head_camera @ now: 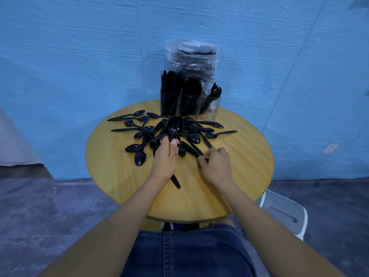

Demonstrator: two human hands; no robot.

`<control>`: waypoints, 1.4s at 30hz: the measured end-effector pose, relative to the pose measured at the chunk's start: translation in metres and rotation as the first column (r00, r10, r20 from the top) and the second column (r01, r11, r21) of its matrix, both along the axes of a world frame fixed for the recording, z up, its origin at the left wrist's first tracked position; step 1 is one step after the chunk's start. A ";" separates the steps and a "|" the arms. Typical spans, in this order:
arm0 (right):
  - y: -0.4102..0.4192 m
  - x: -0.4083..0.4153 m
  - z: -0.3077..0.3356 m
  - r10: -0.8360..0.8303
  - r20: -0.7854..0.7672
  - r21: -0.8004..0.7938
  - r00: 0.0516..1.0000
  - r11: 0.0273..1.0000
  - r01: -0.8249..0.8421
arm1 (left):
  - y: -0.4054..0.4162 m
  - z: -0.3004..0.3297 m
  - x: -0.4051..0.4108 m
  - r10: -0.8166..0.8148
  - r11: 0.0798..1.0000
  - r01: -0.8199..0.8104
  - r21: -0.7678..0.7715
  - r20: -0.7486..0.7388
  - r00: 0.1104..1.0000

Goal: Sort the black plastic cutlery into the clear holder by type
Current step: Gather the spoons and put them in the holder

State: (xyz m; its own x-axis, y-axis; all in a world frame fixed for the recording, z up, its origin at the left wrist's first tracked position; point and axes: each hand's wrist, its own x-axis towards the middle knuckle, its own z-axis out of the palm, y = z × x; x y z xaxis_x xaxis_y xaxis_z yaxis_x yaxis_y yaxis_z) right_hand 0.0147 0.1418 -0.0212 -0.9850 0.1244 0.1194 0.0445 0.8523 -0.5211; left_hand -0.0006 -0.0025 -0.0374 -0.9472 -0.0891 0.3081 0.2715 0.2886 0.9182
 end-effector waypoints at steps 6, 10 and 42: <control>0.005 -0.003 0.004 -0.015 0.113 0.097 0.994 0.995 0.004 | -0.001 0.001 0.001 0.006 1.000 -0.006 -0.013 0.000 1.000; 0.007 -0.004 0.009 0.004 0.057 -0.067 0.998 0.998 0.000 | 0.000 0.001 0.001 0.010 1.000 -0.010 -0.025 0.007 1.000; 0.021 -0.052 0.098 0.138 -0.376 -0.470 0.916 0.824 -0.317 | 0.018 0.083 -0.003 -0.437 0.900 0.409 0.152 0.296 0.849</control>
